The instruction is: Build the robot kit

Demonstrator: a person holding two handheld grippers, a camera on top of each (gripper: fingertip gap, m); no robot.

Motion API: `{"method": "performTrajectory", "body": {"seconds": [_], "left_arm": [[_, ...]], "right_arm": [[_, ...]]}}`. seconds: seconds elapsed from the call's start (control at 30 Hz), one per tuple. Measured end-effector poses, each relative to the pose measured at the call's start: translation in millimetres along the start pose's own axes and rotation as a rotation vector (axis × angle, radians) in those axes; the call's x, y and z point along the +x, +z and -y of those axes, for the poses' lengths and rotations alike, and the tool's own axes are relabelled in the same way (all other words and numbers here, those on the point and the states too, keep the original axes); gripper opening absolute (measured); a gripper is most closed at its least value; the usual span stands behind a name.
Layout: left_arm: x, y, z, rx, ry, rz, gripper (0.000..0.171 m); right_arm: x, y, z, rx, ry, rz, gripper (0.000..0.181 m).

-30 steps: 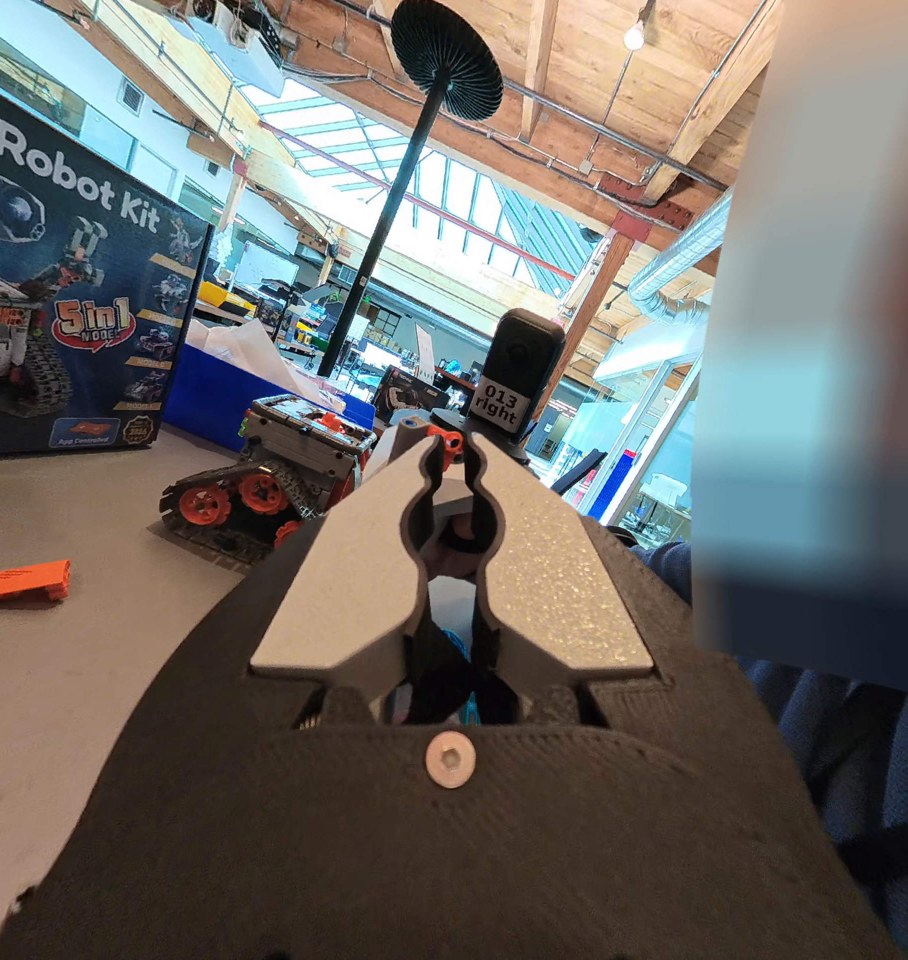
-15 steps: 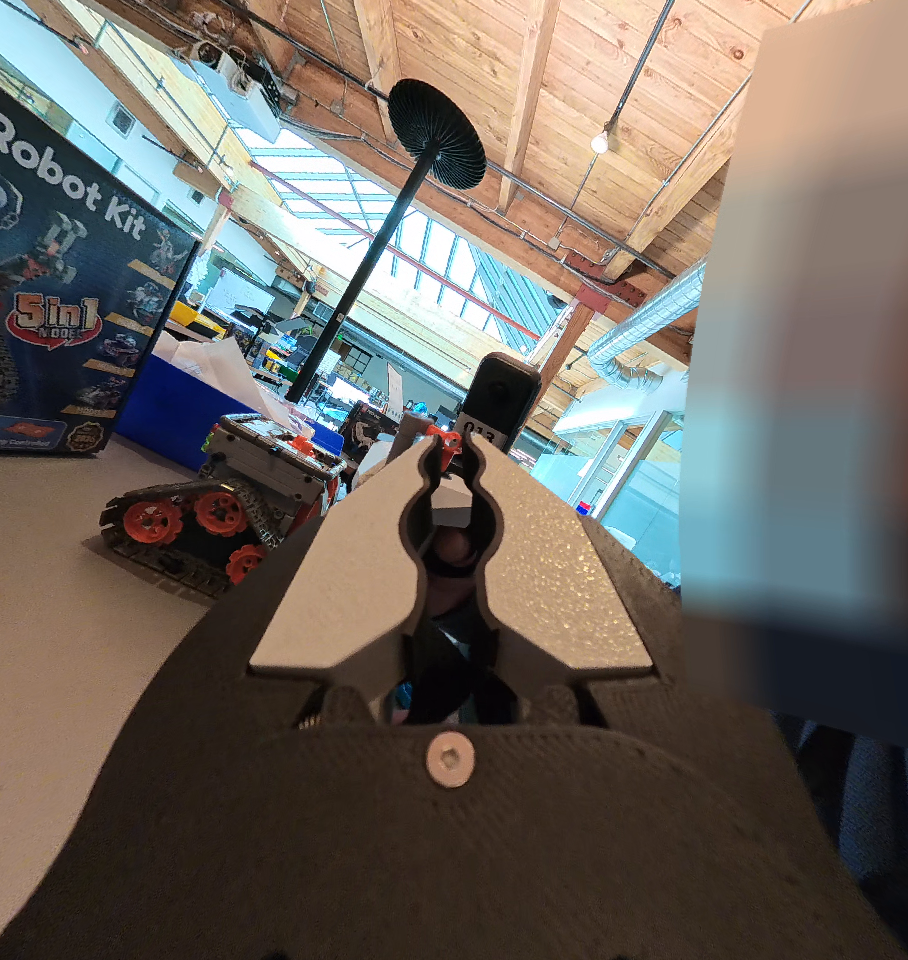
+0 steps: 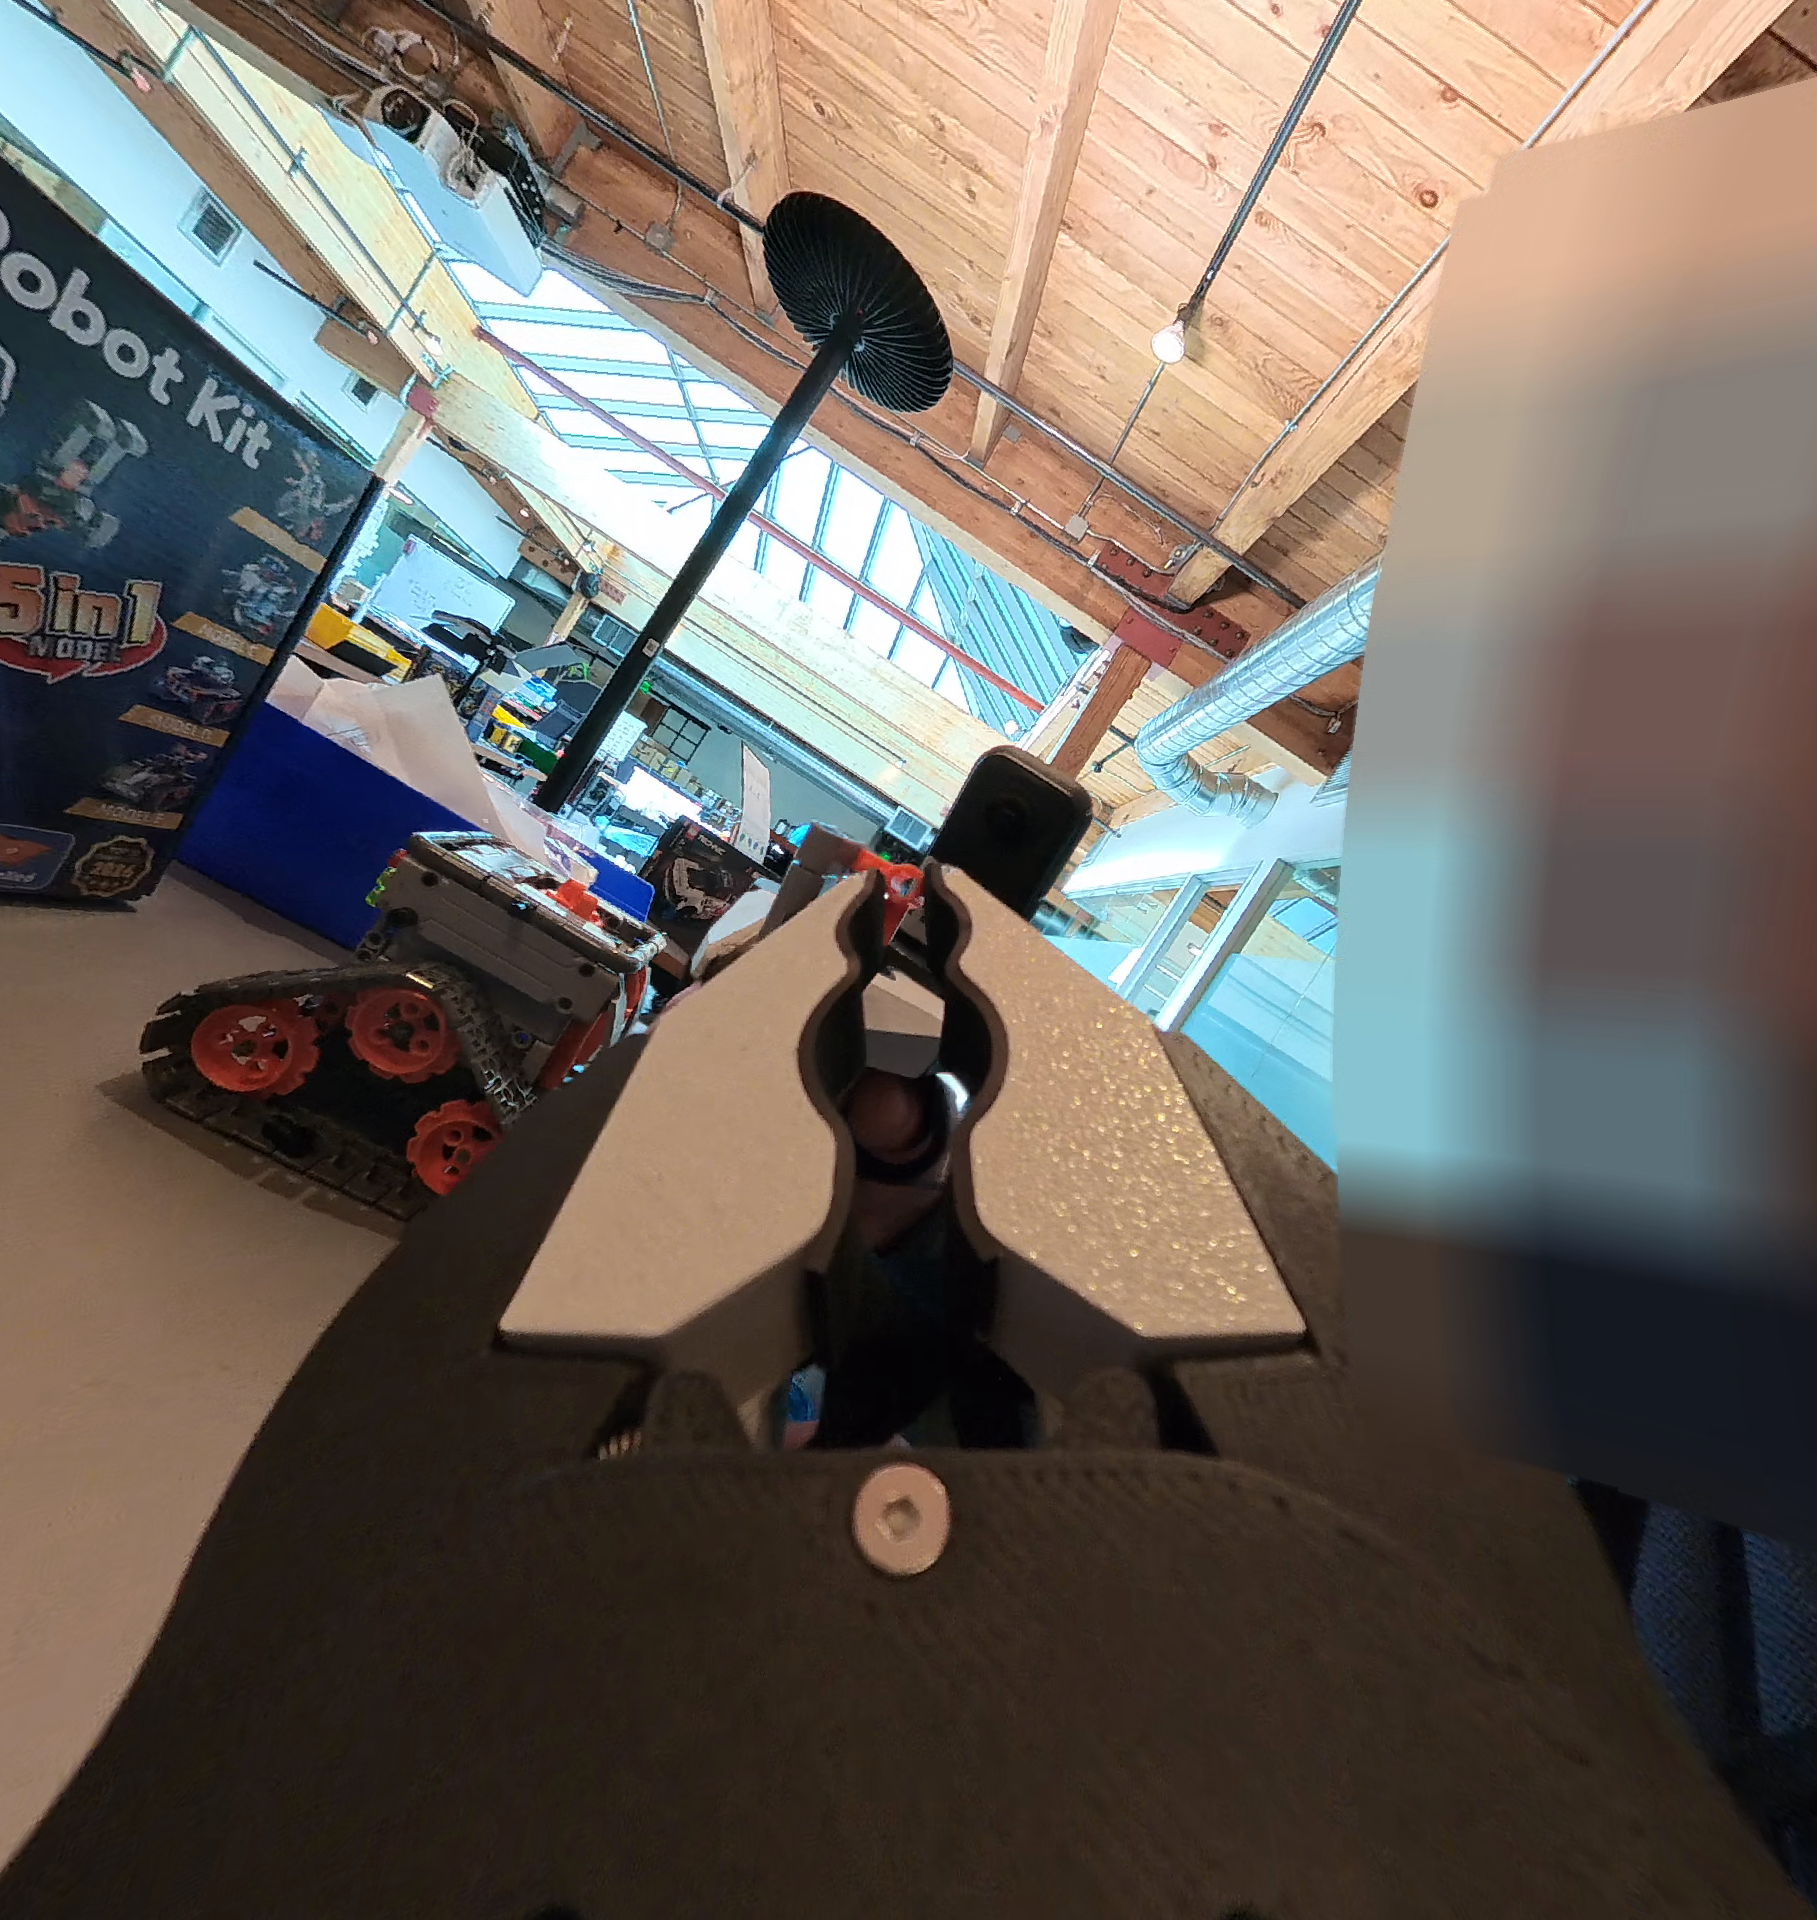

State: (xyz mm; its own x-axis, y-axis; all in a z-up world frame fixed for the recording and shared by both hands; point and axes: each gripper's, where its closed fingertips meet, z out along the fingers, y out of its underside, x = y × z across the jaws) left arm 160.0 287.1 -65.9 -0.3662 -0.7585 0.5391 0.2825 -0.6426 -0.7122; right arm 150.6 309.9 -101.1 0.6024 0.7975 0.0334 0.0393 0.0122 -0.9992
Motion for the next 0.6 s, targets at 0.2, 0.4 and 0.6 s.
{"method": "performTrajectory", "body": {"seconds": [0.2,0.4,0.6], "left_arm": [[0.8,0.2,-1.2,-0.005,-0.003,-0.007,0.006],[2.8,0.2,-3.4,-0.021,0.018,-0.008,0.006],[2.5,0.2,-5.1,-0.028,0.014,-0.009,0.006]], "right_arm": [[-3.5,0.6,0.9,0.004,-0.006,0.016,0.004],[-6.9,-1.4,0.2,-0.009,-0.042,0.046,0.005],[-9.0,-1.9,-0.7,-0.021,-0.105,0.038,0.005]]}}
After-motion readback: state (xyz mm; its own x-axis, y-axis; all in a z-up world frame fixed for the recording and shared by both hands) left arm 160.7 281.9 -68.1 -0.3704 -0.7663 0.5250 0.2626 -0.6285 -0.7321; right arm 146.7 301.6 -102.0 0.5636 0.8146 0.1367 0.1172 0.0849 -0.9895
